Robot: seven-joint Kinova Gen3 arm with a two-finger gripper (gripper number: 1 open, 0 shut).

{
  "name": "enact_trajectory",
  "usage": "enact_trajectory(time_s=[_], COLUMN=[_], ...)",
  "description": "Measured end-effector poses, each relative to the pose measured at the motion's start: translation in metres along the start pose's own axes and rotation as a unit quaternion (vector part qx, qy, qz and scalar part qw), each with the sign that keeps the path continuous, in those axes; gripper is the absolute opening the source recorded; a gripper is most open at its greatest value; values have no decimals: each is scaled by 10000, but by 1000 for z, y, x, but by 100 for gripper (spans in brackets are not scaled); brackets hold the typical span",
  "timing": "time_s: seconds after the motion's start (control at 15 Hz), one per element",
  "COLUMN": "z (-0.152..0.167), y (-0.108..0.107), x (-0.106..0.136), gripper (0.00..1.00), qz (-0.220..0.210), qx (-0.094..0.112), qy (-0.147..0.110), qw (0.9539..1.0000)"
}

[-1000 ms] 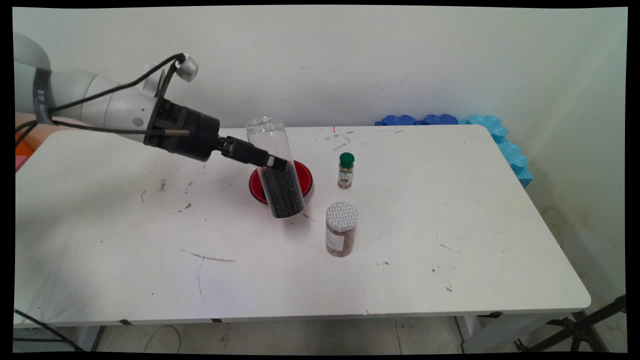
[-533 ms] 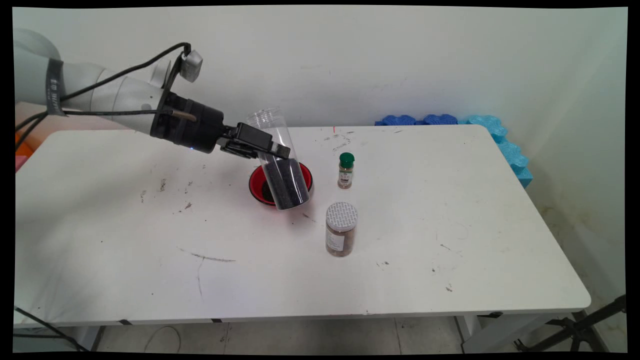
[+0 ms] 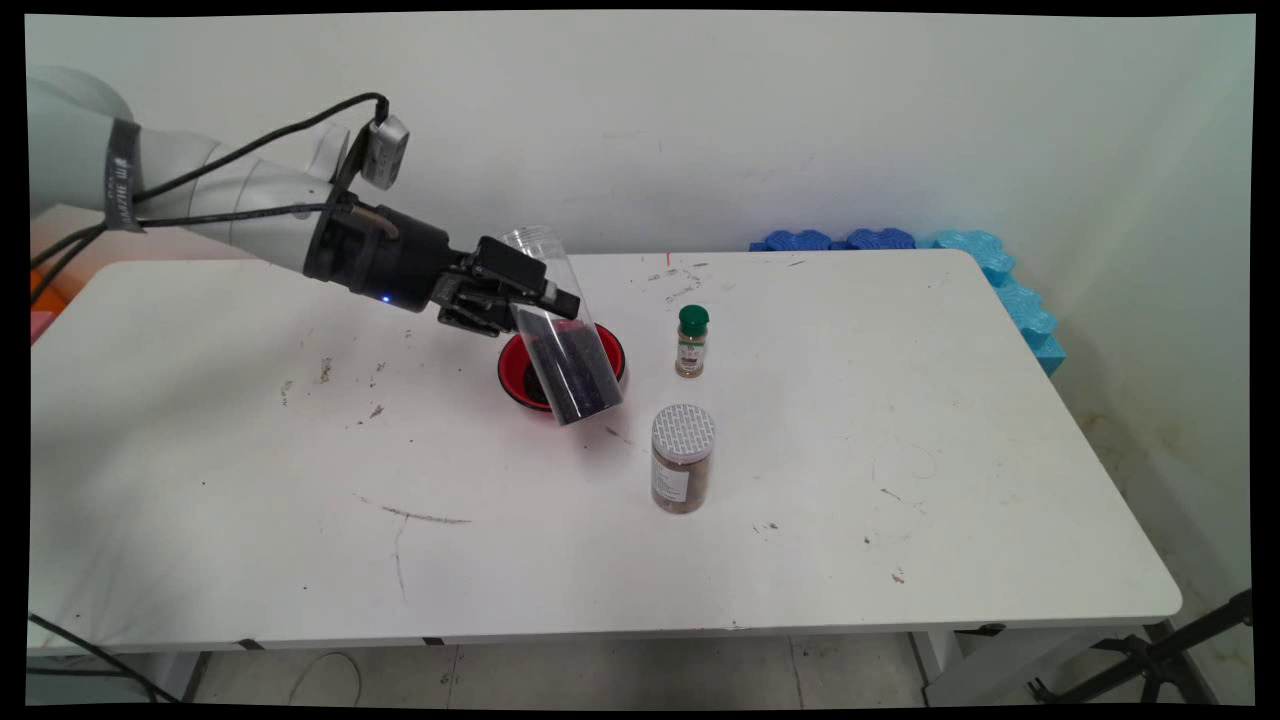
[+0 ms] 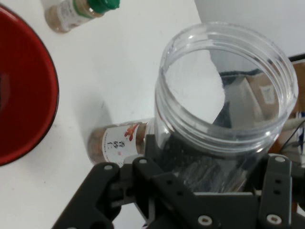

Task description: Pour the black seasoning powder in the red bowl

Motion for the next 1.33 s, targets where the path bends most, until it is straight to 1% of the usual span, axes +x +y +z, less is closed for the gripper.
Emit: enact_trajectory(time_s=[0.2, 0.27, 0.4, 0.6, 0.73, 0.93, 1.13, 1.2, 1.27, 1.33], z=[0, 0, 0, 1, 2, 4, 8, 10, 11, 13], y=[-5, -6, -8, -13, -14, -16, -19, -19, -20, -20], x=[1, 1, 2, 2, 2, 1, 1, 1, 1, 2], gripper=[0, 0, 0, 0, 0, 0, 0, 0, 0, 0], qz=[-521, -637, -922, -1452, -1690, -2116, -2542, -2658, -2732, -2857], qx=[-29, -40, -72, -168, -223, -322, -419, -446, -464, -497], qy=[33, 40, 51, 53, 42, 3, -18, -22, -25, -25], qw=[9986, 9980, 9957, 9893, 9854, 9768, 9662, 9630, 9608, 9570])
